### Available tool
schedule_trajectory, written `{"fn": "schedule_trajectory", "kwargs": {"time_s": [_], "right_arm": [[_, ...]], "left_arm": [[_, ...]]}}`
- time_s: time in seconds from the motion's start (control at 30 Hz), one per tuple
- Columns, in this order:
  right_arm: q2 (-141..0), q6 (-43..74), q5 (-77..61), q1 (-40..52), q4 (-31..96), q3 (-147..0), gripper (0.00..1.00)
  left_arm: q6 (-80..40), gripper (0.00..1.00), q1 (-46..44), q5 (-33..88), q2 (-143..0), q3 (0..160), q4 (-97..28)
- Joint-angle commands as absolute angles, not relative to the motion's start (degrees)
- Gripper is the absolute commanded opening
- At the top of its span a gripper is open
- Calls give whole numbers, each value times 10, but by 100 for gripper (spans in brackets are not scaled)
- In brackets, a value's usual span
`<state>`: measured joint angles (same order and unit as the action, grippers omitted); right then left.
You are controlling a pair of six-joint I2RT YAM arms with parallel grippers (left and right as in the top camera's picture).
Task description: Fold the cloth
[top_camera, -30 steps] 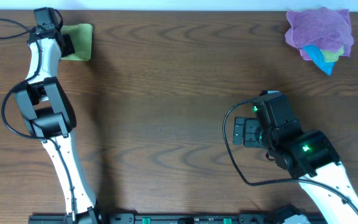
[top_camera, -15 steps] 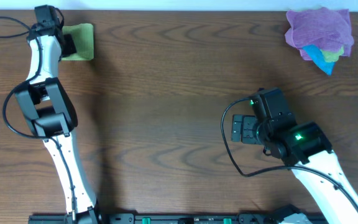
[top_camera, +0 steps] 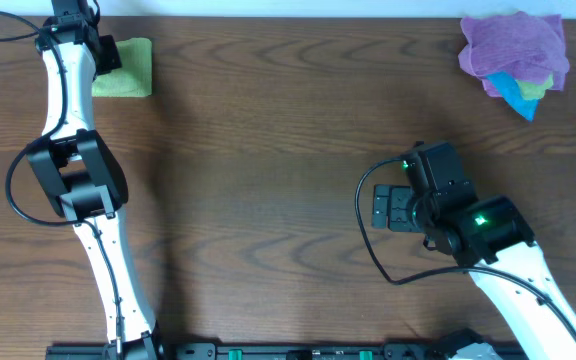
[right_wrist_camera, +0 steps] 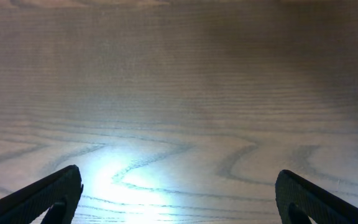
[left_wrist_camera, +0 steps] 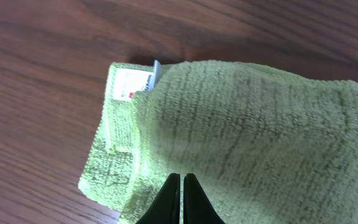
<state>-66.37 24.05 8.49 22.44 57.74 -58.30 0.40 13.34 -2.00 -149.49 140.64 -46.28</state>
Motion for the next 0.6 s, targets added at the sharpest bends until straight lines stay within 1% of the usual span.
{"fn": "schedule_trajectory", "kwargs": {"time_s": [0.0, 0.1, 0.17, 0.57], "right_arm": [[-664, 230, 83, 220, 576, -579, 99], [-664, 230, 83, 220, 576, -579, 99], [-664, 230, 83, 220, 576, -579, 99], [-664, 230, 83, 220, 576, -579, 99]], "left_arm": [[1, 6, 134, 30, -1502, 1418, -465], [-5, 6, 134, 87, -1502, 1418, -465], [-4, 6, 132, 99, -1503, 1418, -464], [-4, 6, 131, 51, -1507, 1378, -438]]}}
